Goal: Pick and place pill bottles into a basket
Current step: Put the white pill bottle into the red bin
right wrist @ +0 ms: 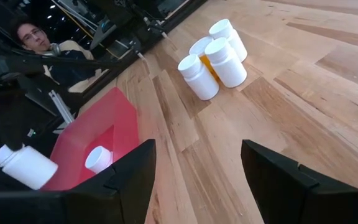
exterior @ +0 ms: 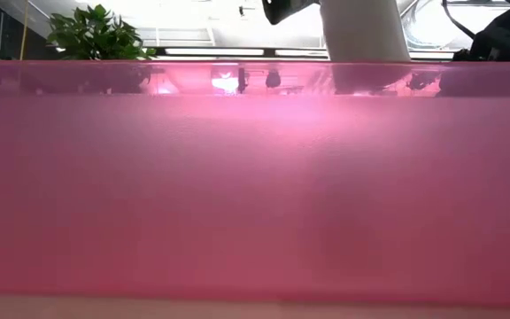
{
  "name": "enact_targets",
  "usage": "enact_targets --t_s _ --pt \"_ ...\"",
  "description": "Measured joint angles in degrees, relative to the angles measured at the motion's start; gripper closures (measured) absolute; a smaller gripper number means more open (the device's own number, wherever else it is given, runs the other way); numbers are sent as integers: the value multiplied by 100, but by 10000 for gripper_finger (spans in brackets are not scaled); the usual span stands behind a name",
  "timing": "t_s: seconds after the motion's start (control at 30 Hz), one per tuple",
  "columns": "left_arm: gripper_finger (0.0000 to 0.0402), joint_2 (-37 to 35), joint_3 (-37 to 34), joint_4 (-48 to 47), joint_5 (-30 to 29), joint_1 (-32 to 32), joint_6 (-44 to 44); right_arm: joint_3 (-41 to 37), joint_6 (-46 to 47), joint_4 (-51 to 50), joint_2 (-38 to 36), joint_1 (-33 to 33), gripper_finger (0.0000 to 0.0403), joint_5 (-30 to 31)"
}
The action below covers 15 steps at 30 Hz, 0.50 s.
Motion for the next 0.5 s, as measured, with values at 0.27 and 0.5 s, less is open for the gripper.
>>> enact_targets --t_s 0.27,0.5 --pt "219 286 1 -198 -79 0 -2 2 -59 2 14 2 176 -47" --pt "219 469 12 167 -119 0 -25 4 -150 -1 99 2 176 -221"
